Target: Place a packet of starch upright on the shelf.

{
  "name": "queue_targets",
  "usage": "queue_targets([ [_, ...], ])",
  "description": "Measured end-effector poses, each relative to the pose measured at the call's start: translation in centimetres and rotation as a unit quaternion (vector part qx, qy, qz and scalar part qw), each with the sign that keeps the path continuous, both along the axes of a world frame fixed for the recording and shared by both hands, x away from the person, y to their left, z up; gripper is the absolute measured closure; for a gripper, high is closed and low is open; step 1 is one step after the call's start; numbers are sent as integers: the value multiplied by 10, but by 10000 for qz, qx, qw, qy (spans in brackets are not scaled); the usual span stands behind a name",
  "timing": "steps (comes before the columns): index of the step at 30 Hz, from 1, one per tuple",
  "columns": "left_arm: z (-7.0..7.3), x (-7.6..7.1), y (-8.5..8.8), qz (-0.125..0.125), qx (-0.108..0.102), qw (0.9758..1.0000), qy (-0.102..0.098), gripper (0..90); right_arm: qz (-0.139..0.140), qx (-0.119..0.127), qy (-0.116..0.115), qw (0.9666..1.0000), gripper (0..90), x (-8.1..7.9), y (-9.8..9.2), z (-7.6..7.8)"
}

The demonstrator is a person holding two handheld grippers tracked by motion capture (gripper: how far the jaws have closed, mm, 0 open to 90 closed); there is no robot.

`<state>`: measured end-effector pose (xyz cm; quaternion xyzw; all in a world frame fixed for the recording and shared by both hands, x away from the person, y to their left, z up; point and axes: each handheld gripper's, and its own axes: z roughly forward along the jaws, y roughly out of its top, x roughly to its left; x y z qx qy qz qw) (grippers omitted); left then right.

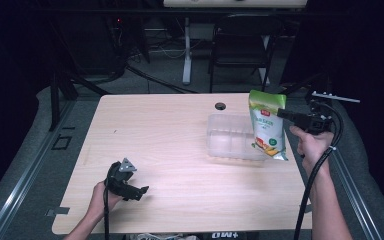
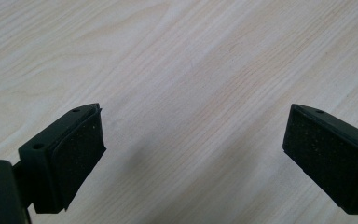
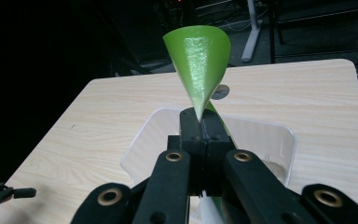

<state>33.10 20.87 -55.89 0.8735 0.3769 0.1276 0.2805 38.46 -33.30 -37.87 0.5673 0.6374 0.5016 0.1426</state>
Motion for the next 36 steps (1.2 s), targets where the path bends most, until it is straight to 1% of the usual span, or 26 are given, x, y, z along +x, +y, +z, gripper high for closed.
queue_targets([
  [4, 0, 0, 0, -2, -5, 10000, -2, 50, -60, -77, 7, 10000, 900, 7, 4, -2],
  [5, 0, 0, 0, -2, -10, 10000, -6, 50, -70, -64, 11, 10000, 900, 9, 6, -3],
  [6, 0, 0, 0, -4, -12, 10000, -4, 50, -40, -86, 23, 10000, 900, 11, 6, -4],
  [7, 0, 0, 0, -6, -13, 10000, -3, 50, -94, -126, 19, 9999, 900, 13, 9, -5],
  [9, 0, 0, 0, -10, -11, 10000, 2, 50, -89, -119, 26, 9999, 900, 16, 11, -7],
  [15, 0, 0, 0, -12, -13, 10000, 5, 50, -167, -194, 132, 9996, 900, 27, 19, -20],
  [17, 0, 0, 0, -19, -19, 10000, 5, 50, -180, -274, 142, 9994, 900, 30, 21, -24],
  [19, 0, 0, 0, -20, -21, 10000, 8, 50, -157, -300, 159, 9993, 900, 33, 23, -29],
  [20, 0, 0, 0, -23, -18, 10000, 14, 50, -201, -410, 163, 9988, 900, 34, 25, -32],
  [22, 0, 0, 0, -22, -26, 10000, 7, 51, -184, -414, 188, 9988, 900, 36, 25, -36],
  [23, 0, 0, 0, -23, -26, 10000, 9, 51, -240, -387, 173, 9988, 899, 36, 26, -38],
  [27, 0, 0, 0, -34, -19, 10000, 7, 51, -356, -603, 217, 9973, 891, 39, 25, -41],
  [28, 0, 0, 0, -30, -25, 10000, 0, 51, -349, -642, 228, 9971, 882, 40, 24, -41],
  [30, 0, -1, 0, -21, -27, 10000, -24, 52, -350, -579, 282, 9973, 855, 43, 22, -42],
  [31, 0, -1, 0, -26, -31, 10000, -25, 52, -306, -604, 325, 9972, 830, 44, 21, -43],
  [32, 0, -1, 0, -27, -32, 10000, -26, 52, -325, -658, 344, 9967, 792, 45, 19, -43],
  [33, 0, -1, 0, -27, -33, 10000, -27, 52, -338, -676, 373, 9964, 735, 47, 18, -43],
  [34, 0, -1, 0, -25, -31, 10000, -24, 52, -239, -668, 436, 9965, 681, 49, 15, -44],
  [35, 0, 0, 0, -30, -29, 10000, -18, 52, -182, -635, 478, 9967, 644, 51, 14, -45],
  [36, 0, 0, 0, -30, -22, 10000, -17, 52, -158, -635, 494, 9966, 585, 52, 12, -46],
])
